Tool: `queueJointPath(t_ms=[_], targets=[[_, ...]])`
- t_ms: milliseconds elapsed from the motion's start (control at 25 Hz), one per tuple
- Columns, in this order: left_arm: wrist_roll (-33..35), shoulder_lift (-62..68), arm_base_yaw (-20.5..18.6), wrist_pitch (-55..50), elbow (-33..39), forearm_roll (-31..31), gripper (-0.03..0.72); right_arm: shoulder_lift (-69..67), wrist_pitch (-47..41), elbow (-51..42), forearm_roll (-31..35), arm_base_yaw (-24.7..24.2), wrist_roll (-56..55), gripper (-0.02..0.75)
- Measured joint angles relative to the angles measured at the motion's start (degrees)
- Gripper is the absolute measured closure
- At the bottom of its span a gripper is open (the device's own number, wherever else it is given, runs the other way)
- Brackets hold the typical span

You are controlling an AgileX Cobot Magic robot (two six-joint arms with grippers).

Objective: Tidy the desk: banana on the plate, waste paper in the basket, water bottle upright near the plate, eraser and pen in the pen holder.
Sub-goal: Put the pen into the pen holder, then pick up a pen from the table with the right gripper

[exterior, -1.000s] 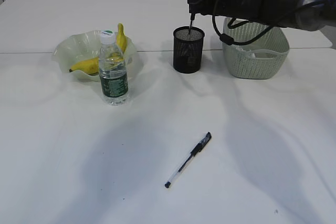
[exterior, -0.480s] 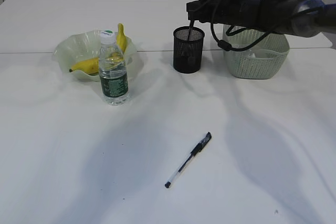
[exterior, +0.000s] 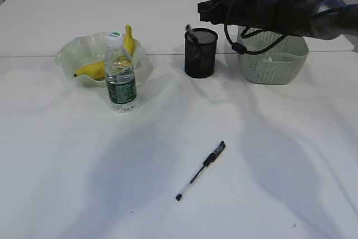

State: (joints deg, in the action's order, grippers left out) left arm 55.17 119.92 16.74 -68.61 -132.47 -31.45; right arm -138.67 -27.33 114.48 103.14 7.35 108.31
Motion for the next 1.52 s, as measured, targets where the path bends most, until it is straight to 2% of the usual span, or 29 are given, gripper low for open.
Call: queueJointPath(t_ms=[560, 680, 760, 1000, 1320, 1520], targets=[[-0.1, 0.0, 0.0, 0.0, 0.0, 0.1, 0.492, 0.8, -2.7, 0.0, -0.1, 0.0, -1.6, 0.552], [-0.9, 0.0, -0.1, 0.2, 0.0, 0.1, 0.492, 3.0, -3.1, 0.0, -2.1, 0.0, -3.7, 0.552], [-2.3, 0.0, -0.7, 0.8, 0.0, 0.1, 0.492, 4.7, -3.5, 0.0, -4.9, 0.0, -6.4, 0.551], [-5.7, 0.0, -1.9, 2.0, 0.0, 0.1, 0.492, 8.9, -7.0, 0.0, -20.2, 0.0, -20.2, 0.549], [-6.9, 0.0, -2.3, 2.2, 0.0, -5.2, 0.492, 14.9, -18.1, 0.0, -39.8, 0.0, -35.6, 0.547], [-7.4, -0.7, -2.3, 2.3, 0.0, -6.0, 0.492, 18.3, -27.5, 0.0, -50.3, 0.0, -45.8, 0.547]])
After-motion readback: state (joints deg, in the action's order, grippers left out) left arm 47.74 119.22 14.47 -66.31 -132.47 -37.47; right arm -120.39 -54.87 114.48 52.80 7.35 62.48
